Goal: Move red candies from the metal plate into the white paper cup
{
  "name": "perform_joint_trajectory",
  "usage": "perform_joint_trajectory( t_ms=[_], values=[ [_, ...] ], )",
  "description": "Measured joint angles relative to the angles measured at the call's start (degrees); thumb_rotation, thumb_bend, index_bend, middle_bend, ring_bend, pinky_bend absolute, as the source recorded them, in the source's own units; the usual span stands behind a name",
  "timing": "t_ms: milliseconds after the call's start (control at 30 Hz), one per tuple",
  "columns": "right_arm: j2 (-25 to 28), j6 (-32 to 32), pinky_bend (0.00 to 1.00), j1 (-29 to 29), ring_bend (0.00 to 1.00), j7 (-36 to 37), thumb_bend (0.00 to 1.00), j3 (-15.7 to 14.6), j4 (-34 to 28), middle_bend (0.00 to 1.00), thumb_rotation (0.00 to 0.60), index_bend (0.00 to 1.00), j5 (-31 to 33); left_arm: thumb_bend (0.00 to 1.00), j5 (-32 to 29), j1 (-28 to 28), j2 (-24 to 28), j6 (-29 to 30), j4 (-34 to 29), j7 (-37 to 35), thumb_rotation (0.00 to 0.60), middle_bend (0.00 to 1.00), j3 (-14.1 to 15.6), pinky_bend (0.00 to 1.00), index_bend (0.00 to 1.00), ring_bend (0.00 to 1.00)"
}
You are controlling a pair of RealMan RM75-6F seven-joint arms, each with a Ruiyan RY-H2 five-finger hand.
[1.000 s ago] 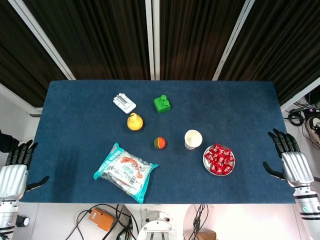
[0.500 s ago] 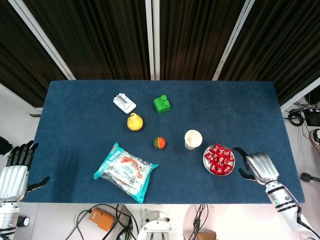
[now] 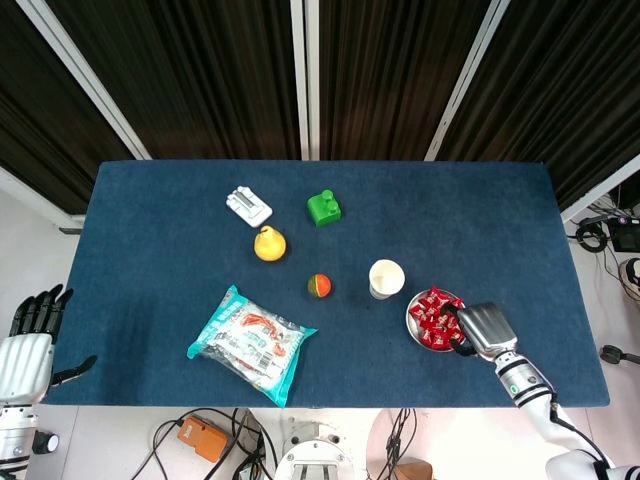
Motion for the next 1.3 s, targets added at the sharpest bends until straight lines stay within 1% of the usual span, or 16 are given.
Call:
perform_joint_trajectory(
  t_ms=[433,500,700,833,933,1033,1100,1167,1300],
  values=[
    [-1.9,-2.3,1.00,2.0,1.00,0.3,0.45,-0.3,1.4,0.89,0.600,0.46,1.8,0.00,-0.2,0.4,0.2,0.4,0.7,-0.4,0.600,0.00,-0.1,0.00,0.00,0.00],
    [-2.1,-2.6,1.00,2.4,1.00,-0.1,0.45,-0.3,1.4,0.89,0.600,0.49,2.4,0.00,-0.2,0.5,0.1,0.5,0.8,-0.5,0.600,0.00,-0.1,0.00,0.00,0.00],
    [-2.7,-2.7,1.00,3.0,1.00,-1.1,0.47,0.2,1.7,0.90,0.600,0.67,4.0,0.00,-0.4,0.8,0.1,0.8,1.1,-0.7,0.600,0.00,-0.2,0.00,0.00,0.00],
    [-2.2,-1.9,1.00,3.0,1.00,-0.3,0.48,0.6,1.2,0.90,0.600,0.70,4.0,0.00,-0.5,0.9,0.1,1.0,1.2,-0.9,0.600,0.00,-0.3,0.00,0.00,0.00],
    [-0.7,-0.8,1.00,3.0,1.00,1.1,0.49,1.1,-0.2,0.90,0.600,0.70,3.4,0.00,-0.4,0.8,0.2,0.9,1.2,-0.8,0.600,0.00,-0.4,0.00,0.00,0.00],
    [1.5,0.2,1.00,3.2,1.00,2.2,0.48,2.0,-2.4,0.90,0.600,0.71,2.5,0.00,-0.4,0.7,0.3,0.8,1.1,-0.6,0.600,0.00,-0.5,0.00,0.00,0.00],
    [3.3,0.8,1.00,3.7,1.00,2.8,0.49,3.2,-4.1,0.90,0.600,0.71,2.1,0.00,-0.3,0.6,0.4,0.7,1.0,-0.5,0.600,0.00,-0.5,0.00,0.00,0.00],
    [4.5,1.0,1.00,4.8,1.00,3.2,0.49,4.9,-5.3,0.90,0.600,0.71,2.1,0.00,-0.4,0.5,0.4,0.6,0.8,-0.4,0.600,0.00,-0.7,0.00,0.00,0.00],
    [4.9,-0.2,1.00,8.1,1.00,3.2,0.49,8.1,-6.2,0.90,0.600,0.72,3.4,0.00,-0.4,0.3,0.5,0.4,0.5,-0.1,0.600,0.00,-0.7,0.00,0.00,0.00]
  ],
)
